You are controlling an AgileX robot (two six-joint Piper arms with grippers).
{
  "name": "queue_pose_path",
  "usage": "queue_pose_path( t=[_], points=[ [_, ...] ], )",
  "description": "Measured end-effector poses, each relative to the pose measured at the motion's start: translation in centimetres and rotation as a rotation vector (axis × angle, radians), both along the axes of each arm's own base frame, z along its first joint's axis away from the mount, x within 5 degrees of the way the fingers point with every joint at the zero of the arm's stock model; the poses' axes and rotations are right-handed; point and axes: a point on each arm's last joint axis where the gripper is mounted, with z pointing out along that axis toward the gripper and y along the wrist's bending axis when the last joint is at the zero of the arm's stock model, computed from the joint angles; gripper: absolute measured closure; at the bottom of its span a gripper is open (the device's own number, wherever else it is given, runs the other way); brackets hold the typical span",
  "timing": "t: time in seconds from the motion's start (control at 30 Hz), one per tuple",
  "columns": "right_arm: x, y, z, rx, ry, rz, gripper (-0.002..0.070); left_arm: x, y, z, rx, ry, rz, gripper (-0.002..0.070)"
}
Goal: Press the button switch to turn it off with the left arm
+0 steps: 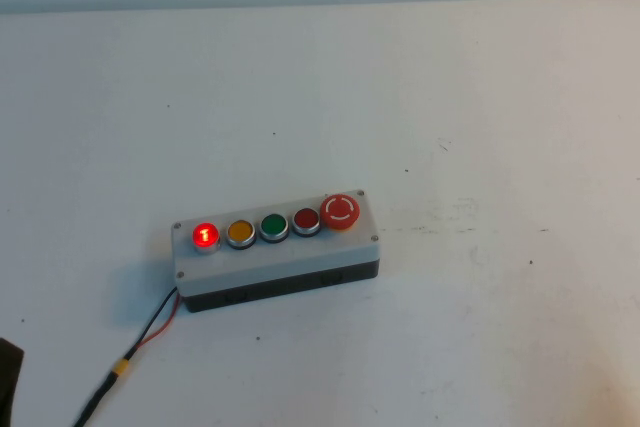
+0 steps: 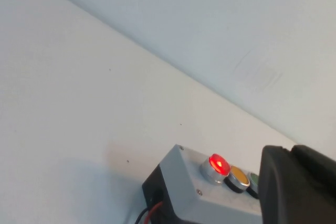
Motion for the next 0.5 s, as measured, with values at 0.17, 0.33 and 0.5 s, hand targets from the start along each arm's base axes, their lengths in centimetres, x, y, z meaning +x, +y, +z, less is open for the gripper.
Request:
queue_pose_path(
  t=[0.17, 0.33, 0.5],
  points=[
    [0.0, 0.0, 0.0, 0.0, 0.0, 0.0, 0.0692, 0.0, 0.1, 0.2, -0.022, -0.017, 0.01, 0.0677],
    [0.0, 0.0, 0.0, 0.0, 0.0, 0.0, 0.0692, 0.0, -0.4, 2.0, 0.025, 0.042, -0.041, 0.0677],
    [0.0, 0.0, 0.0, 0.0, 0.0, 0.0, 0.0692, 1.2, -1.1, 5.2, 0.186, 0.259, -0.129, 0.0677]
  ],
)
